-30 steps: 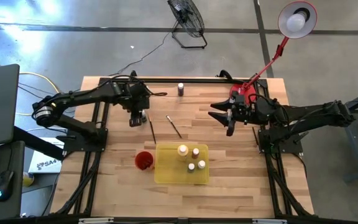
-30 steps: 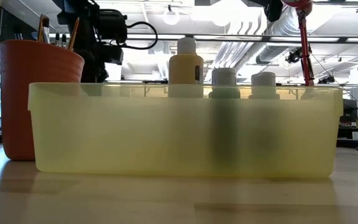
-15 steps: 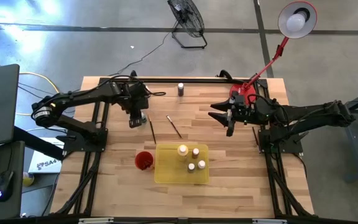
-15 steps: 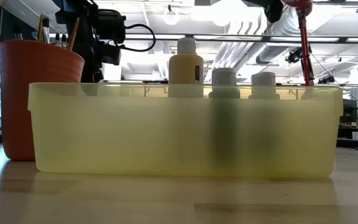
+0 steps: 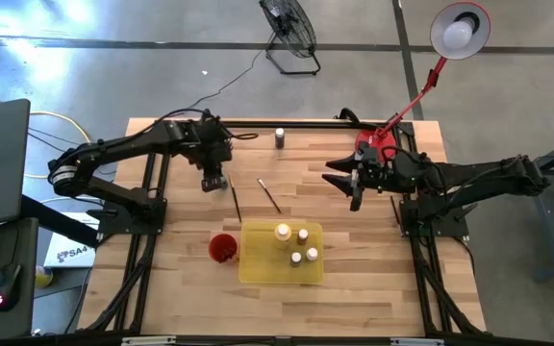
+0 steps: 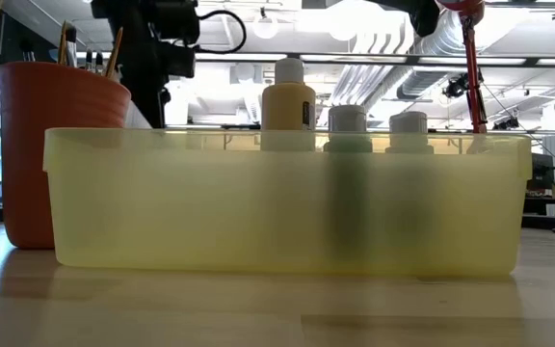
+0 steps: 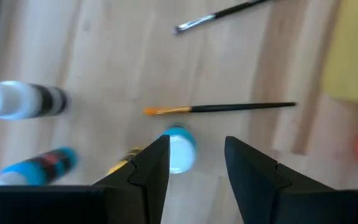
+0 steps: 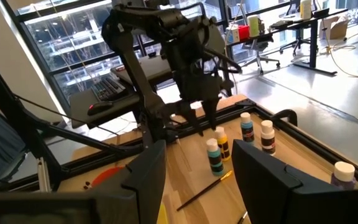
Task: Pick & Place Paint Supplies
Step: Put the blue paint bottle into the yellow bin
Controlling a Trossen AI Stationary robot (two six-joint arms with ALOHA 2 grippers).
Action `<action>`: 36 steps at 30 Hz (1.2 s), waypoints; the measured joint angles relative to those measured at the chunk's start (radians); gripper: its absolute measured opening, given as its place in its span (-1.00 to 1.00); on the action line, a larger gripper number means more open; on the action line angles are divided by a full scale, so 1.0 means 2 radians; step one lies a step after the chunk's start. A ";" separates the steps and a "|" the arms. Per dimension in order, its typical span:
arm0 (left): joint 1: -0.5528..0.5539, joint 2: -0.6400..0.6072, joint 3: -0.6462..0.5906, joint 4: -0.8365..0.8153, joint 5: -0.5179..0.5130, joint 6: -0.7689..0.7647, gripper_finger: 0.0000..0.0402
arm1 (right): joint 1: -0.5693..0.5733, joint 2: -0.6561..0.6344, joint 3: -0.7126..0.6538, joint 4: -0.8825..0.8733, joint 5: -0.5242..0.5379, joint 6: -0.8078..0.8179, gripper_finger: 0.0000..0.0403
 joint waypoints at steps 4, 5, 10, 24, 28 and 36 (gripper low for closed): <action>0.000 0.000 0.002 -0.006 -0.040 0.017 -0.26 | 0.000 0.000 0.000 -0.005 -0.001 0.000 -0.14; 0.000 0.002 0.002 -0.012 -0.040 0.025 -0.25 | 0.000 0.000 0.000 -0.006 -0.001 0.000 -0.14; 0.000 0.013 0.002 -0.031 -0.029 0.043 -0.19 | 0.000 0.000 0.000 -0.012 -0.002 0.000 -0.14; 0.001 0.048 0.002 -0.024 -0.045 0.059 -0.01 | 0.000 0.000 0.000 -0.012 -0.002 -0.004 -0.14; 0.001 0.063 0.002 -0.024 -0.046 0.059 -0.01 | 0.000 0.000 0.000 -0.013 -0.002 -0.004 -0.14; 0.001 0.081 0.002 -0.020 -0.049 0.059 -0.02 | 0.000 0.000 0.000 -0.013 -0.002 -0.004 -0.14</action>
